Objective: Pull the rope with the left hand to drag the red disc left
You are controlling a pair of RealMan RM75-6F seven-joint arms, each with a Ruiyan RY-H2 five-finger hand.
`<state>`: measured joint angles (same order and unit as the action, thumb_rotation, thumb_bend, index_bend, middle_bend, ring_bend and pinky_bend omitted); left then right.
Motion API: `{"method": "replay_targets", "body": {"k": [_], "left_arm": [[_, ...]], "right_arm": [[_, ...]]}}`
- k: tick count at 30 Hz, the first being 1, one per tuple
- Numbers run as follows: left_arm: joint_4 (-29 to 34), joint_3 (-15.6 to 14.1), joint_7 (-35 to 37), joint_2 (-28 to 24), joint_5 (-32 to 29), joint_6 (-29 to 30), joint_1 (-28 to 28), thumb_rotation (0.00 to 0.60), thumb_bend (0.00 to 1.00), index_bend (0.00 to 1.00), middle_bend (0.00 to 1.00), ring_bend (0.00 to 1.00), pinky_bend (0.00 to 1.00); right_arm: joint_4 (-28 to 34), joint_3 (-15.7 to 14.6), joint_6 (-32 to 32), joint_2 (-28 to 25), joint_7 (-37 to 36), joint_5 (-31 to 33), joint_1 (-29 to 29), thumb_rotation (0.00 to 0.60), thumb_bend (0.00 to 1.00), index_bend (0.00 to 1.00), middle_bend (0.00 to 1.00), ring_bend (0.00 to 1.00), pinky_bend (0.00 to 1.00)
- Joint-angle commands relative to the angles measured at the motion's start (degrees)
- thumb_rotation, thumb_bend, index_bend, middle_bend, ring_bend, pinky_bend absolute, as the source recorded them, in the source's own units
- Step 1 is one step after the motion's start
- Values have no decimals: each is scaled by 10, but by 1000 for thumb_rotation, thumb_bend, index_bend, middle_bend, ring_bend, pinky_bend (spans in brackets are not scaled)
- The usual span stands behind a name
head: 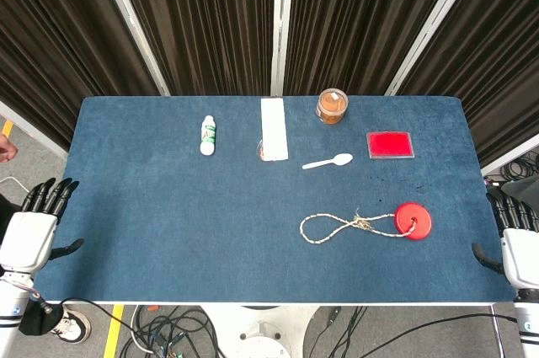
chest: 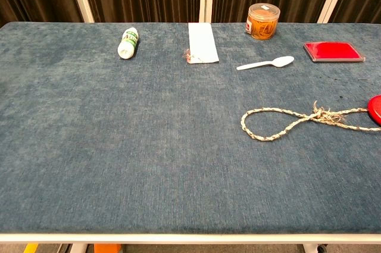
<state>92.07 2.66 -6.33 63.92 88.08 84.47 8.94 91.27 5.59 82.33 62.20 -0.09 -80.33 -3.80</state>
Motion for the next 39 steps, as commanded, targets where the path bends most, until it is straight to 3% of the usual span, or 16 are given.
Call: {"method": "replay_targets", "body": {"k": [1, 11, 20, 28, 32, 39], "left_arm": [[0, 0, 1, 0, 1, 0, 0, 600, 70, 76, 71, 0, 102], [16, -1, -4, -7, 17, -13, 14, 600, 70, 77, 71, 0, 102], [63, -11, -23, 24, 90, -89, 84, 600, 70, 77, 71, 0, 104], [79, 20, -38, 115, 97, -254, 217, 600, 70, 77, 71, 0, 104], [46, 43, -36, 185, 69, -340, 288, 600, 70, 76, 71, 0, 103], [-37, 64, -41, 283, 30, -418, 368, 600, 69, 77, 79, 0, 104]], "right_arm": [[0, 1, 0, 0, 0, 1, 0, 600, 176, 0, 0, 0, 0], [8, 5, 0, -3, -1, 8, -1, 600, 176, 0, 0, 0, 0], [8, 6, -3, -11, 0, 10, -2, 600, 176, 0, 0, 0, 0], [-2, 8, -5, -12, -11, 25, 2, 600, 177, 0, 0, 0, 0], [-11, 8, -3, -11, -22, 25, 5, 600, 176, 0, 0, 0, 0], [-25, 14, 8, -15, -44, 29, 13, 600, 177, 0, 0, 0, 0]]}}
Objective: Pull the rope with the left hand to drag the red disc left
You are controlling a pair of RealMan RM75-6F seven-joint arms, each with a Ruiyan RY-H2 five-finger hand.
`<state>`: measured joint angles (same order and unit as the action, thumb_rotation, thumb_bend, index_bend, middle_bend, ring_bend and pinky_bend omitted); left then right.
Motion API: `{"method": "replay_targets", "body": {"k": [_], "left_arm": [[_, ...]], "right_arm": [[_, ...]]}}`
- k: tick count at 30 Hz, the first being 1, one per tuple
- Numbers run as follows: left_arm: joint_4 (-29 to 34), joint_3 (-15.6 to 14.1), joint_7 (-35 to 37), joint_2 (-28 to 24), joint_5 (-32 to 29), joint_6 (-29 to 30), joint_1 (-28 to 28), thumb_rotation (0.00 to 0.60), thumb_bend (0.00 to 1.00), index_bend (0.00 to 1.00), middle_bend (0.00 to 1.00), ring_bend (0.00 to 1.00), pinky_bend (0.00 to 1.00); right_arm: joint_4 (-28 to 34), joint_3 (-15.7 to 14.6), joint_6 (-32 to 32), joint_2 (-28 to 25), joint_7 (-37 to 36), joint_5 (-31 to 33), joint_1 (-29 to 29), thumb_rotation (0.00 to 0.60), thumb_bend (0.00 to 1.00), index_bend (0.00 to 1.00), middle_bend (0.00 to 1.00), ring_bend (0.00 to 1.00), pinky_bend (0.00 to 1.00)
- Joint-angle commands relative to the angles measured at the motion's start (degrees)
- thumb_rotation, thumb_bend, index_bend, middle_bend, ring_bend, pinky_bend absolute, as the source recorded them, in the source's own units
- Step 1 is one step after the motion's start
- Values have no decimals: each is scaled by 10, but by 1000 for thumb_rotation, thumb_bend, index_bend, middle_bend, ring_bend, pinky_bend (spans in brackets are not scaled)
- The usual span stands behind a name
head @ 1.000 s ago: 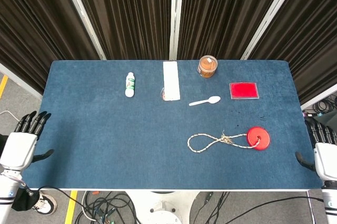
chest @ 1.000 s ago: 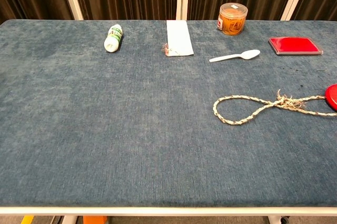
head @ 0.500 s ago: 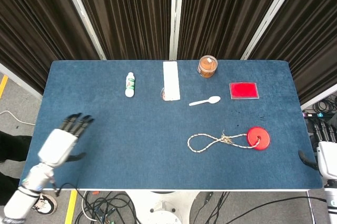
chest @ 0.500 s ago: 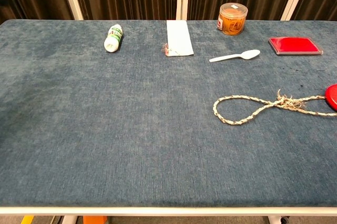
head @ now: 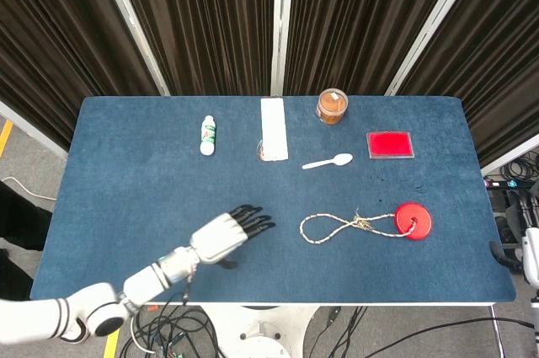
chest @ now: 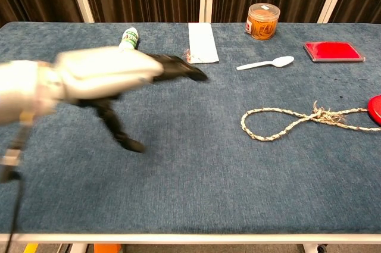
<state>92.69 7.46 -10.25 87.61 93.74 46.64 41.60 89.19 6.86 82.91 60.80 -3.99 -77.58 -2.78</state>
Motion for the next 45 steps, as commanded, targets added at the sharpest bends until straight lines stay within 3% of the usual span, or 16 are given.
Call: {"method": "replay_targets", "body": {"k": [1, 12, 22, 25, 31, 36, 45], "left_arm": [[-53, 17, -1, 55, -31, -46, 48, 600, 69, 77, 79, 0, 104], [-146, 22, 18, 137, -67, -90, 116, 600, 70, 77, 79, 0, 103], [-199, 15, 28, 176, -86, -125, 163, 600, 76, 76, 102, 0, 103], [-203, 16, 33, 174, -97, -140, 175, 600, 94, 76, 171, 0, 103], [-197, 15, 21, 160, -117, -152, 187, 600, 124, 76, 438, 20, 103], [-182, 12, 4, 144, -133, -147, 189, 600, 132, 77, 674, 186, 103], [-147, 2, -23, 116, -157, -138, 190, 600, 149, 107, 837, 361, 114]], "right_arm": [[-7, 2, 2, -1, -8, 3, 3, 600, 177, 0, 0, 0, 0], [-20, 2, -4, 3, -17, 5, 3, 600, 176, 0, 0, 0, 0], [-23, 5, -1, 2, -22, 7, 6, 600, 176, 0, 0, 0, 0], [-27, 6, -2, 3, -25, 9, 6, 600, 176, 0, 0, 0, 0], [-35, 6, -7, 8, -29, 12, 6, 600, 176, 0, 0, 0, 0], [-37, 7, -8, 9, -28, 14, 6, 600, 176, 0, 0, 0, 0], [-33, 8, -12, 11, -20, 15, 4, 600, 178, 0, 0, 0, 0]]}}
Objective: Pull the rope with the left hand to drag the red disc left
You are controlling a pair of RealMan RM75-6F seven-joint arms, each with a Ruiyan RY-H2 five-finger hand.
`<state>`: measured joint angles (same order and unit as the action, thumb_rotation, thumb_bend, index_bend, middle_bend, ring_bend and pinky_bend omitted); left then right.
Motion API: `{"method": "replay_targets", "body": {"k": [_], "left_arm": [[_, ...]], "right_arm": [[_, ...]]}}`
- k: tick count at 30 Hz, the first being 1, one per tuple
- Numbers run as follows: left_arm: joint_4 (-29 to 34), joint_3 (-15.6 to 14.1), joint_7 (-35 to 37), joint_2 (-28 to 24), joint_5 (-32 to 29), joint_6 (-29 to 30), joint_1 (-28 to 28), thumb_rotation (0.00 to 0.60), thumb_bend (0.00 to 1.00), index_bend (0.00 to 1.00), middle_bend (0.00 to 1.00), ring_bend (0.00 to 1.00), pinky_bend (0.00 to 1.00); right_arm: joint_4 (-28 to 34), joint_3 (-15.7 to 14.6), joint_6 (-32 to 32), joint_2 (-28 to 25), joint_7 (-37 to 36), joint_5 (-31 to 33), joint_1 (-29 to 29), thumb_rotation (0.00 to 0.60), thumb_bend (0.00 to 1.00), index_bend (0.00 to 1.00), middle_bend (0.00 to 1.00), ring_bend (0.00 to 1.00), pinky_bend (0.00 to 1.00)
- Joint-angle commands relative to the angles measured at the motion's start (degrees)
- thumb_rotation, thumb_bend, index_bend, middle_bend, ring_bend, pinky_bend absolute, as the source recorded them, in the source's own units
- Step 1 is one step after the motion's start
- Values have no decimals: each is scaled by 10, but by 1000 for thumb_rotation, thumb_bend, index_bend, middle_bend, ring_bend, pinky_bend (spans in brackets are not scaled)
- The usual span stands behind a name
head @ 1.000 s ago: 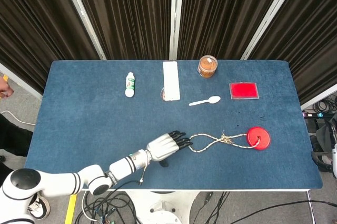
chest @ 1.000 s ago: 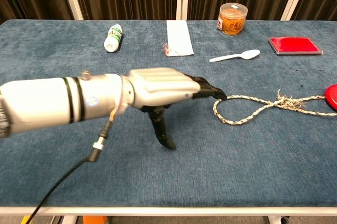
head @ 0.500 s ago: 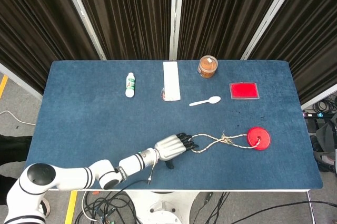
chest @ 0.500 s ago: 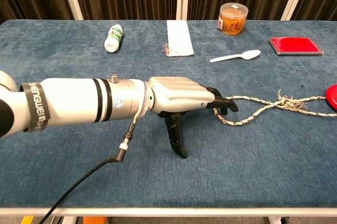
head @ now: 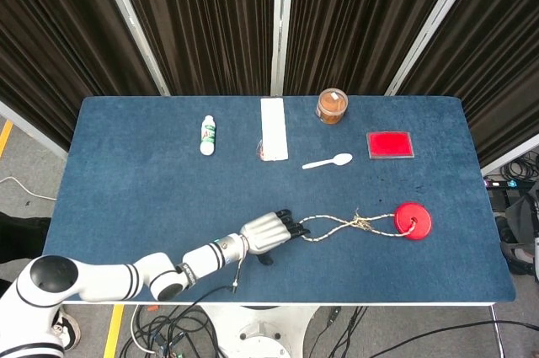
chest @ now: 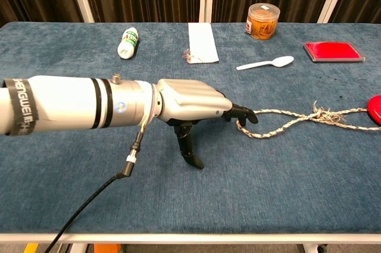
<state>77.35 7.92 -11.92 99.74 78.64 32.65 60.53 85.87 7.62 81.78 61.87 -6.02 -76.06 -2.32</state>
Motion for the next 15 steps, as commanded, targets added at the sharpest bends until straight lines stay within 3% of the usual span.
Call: {"method": "replay_targets", "body": {"k": [1, 9, 15], "left_arm": [[9, -4, -10, -8, -9, 3, 0, 600, 152, 112, 850, 376, 119], [39, -12, -46, -37, -40, 8, 2, 600, 160, 171, 981, 580, 165], [57, -17, -70, -48, -61, 19, 2, 600, 178, 219, 1000, 688, 220]], "right_arm": [[1, 0, -1, 0, 1, 0, 0, 600, 178, 0, 0, 0, 0], [1, 0, -6, 2, 4, 3, -2, 600, 180, 0, 0, 0, 0], [1, 0, -9, 3, 6, 5, -3, 600, 181, 0, 0, 0, 0]]}}
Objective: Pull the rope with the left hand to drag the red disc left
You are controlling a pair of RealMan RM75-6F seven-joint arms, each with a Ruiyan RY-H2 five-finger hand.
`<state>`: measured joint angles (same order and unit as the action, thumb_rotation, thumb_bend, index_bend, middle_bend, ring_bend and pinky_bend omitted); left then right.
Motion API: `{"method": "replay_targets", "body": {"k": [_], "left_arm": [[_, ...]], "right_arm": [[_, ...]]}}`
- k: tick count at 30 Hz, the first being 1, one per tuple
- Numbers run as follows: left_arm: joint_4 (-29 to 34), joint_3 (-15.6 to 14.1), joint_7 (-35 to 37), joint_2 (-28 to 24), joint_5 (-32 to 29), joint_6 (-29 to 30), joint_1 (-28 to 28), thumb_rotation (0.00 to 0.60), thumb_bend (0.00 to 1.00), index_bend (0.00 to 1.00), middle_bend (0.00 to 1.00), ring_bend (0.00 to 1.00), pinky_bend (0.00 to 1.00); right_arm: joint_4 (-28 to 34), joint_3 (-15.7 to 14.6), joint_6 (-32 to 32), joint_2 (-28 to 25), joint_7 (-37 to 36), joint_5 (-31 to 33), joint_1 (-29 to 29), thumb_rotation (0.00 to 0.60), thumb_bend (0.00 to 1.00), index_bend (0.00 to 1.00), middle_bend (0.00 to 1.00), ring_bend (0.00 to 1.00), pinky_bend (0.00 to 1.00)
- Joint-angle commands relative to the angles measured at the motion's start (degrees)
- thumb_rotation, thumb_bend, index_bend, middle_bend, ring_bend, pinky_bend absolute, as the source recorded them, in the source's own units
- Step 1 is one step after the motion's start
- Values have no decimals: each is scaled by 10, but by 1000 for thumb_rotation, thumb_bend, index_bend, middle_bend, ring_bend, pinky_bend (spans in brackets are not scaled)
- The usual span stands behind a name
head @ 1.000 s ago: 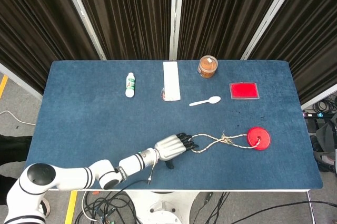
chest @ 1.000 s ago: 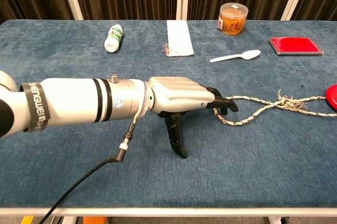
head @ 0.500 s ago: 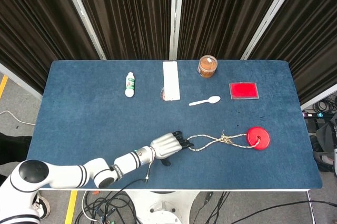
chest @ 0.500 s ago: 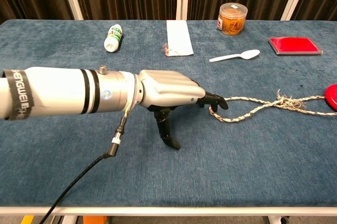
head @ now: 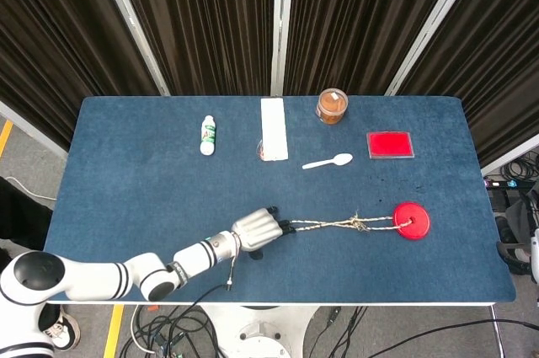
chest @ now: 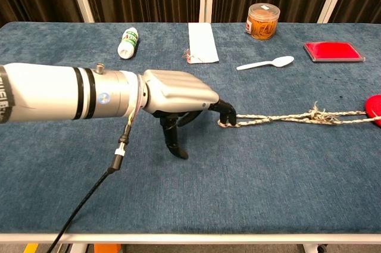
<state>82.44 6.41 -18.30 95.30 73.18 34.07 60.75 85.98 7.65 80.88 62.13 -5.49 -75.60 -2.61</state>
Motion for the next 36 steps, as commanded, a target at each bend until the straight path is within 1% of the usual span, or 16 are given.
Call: {"method": "replay_targets", "body": {"k": [1, 5, 8, 13, 15, 17, 19, 22, 24, 26, 30, 36], "left_arm": [[9, -2, -9, -5, -9, 7, 0, 600, 185, 229, 1000, 703, 231], [19, -3, -18, -12, -18, 19, -2, 600, 229, 284, 1000, 761, 281], [28, -2, -23, -22, -27, 23, -1, 600, 241, 308, 1000, 788, 312], [39, -4, -30, -34, -38, 33, -2, 600, 247, 323, 1000, 791, 319], [42, -6, -31, -36, -44, 35, -3, 600, 287, 346, 1000, 791, 328], [43, -7, -32, -38, -48, 40, -5, 600, 345, 379, 1000, 799, 349], [46, -7, -36, -43, -55, 51, -9, 600, 398, 445, 1000, 817, 396], [55, -7, -43, -58, -67, 75, -20, 600, 431, 528, 1000, 836, 469], [64, -9, -45, -80, -73, 92, -32, 600, 455, 578, 1000, 849, 516], [73, -14, -46, -105, -77, 106, -44, 600, 470, 595, 1000, 856, 532], [89, -37, -49, -168, -69, 149, -84, 600, 487, 601, 1000, 866, 544], [102, -69, -15, -255, -67, 206, -156, 600, 489, 612, 1000, 871, 545]], "right_arm": [[1, 0, 0, 0, 1, 0, 0, 600, 181, 0, 0, 0, 0], [1, 0, -2, -1, 2, 1, -1, 600, 183, 0, 0, 0, 0], [2, 0, -4, 0, 3, 1, -1, 600, 184, 0, 0, 0, 0], [3, -1, -7, 2, 7, 1, -3, 600, 185, 0, 0, 0, 0], [4, -2, -8, 1, 8, 0, -4, 600, 185, 0, 0, 0, 0], [5, -2, -9, 0, 9, 1, -4, 600, 187, 0, 0, 0, 0], [7, -2, -10, 0, 10, 1, -5, 600, 188, 0, 0, 0, 0], [9, -1, -12, -1, 11, 1, -6, 600, 188, 0, 0, 0, 0], [10, -2, -13, -1, 12, 2, -6, 600, 188, 0, 0, 0, 0], [9, -2, -15, -1, 13, 3, -7, 600, 188, 0, 0, 0, 0], [9, -2, -18, 1, 16, 2, -10, 600, 188, 0, 0, 0, 0], [10, -4, -23, 6, 23, 0, -14, 600, 188, 0, 0, 0, 0]]}}
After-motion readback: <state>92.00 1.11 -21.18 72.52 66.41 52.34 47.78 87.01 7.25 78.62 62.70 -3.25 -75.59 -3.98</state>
